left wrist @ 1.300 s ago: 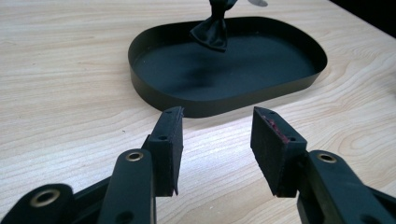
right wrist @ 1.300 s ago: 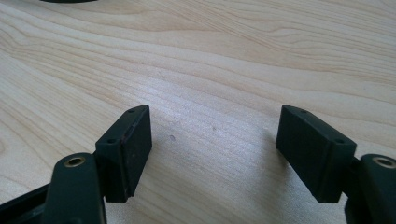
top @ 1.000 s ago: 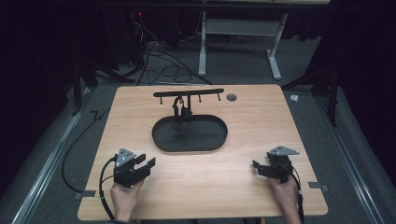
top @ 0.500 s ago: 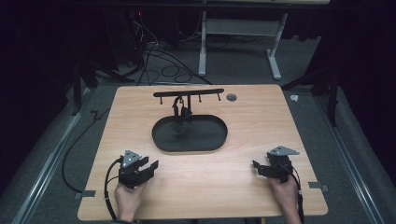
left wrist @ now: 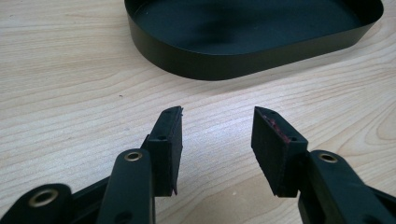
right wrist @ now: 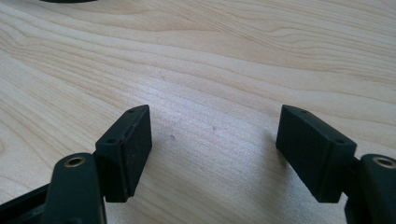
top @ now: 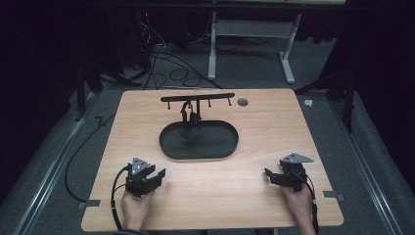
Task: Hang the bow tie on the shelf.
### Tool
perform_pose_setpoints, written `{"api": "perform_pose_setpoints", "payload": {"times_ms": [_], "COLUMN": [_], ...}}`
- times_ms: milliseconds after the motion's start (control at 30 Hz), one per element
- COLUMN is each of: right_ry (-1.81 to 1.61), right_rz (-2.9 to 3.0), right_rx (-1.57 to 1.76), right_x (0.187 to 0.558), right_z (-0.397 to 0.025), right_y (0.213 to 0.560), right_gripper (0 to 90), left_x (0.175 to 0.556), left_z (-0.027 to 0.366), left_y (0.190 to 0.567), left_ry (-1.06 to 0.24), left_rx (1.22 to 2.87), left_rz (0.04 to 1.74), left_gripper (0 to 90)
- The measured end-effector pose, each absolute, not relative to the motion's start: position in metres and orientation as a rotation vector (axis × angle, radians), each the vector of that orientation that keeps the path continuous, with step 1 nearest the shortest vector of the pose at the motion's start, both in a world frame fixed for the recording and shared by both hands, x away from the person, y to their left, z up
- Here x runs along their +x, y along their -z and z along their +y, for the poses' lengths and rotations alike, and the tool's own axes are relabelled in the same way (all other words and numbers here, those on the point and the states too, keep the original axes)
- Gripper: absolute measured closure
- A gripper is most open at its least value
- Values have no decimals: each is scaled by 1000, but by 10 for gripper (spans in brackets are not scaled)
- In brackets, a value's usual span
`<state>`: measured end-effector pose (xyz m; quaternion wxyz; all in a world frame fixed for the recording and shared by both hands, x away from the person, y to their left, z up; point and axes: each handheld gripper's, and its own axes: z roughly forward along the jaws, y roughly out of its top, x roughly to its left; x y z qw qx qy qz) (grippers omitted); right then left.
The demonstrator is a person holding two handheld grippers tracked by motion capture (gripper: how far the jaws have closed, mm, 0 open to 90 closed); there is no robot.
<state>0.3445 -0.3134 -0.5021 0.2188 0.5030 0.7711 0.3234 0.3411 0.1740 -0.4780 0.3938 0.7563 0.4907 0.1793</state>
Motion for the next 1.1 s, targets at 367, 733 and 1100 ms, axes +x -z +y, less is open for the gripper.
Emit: {"api": "perform_pose_setpoints", "payload": {"times_ms": [367, 733, 1100], "right_ry": [-895, -895, -894], "right_rz": [2134, 2134, 2134], "right_rx": [1392, 1393, 1392], "right_x": [345, 345, 344], "right_z": [-313, -313, -313], "right_y": [502, 502, 502], "right_gripper": [280, 280, 280], "left_x": [346, 346, 344], "left_z": [170, 161, 161], "left_y": [488, 505, 507], "left_ry": [-482, -547, -557], "left_rx": [1950, 2005, 1989], "left_rz": [1258, 1263, 1258], "left_gripper": [515, 471, 454]}}
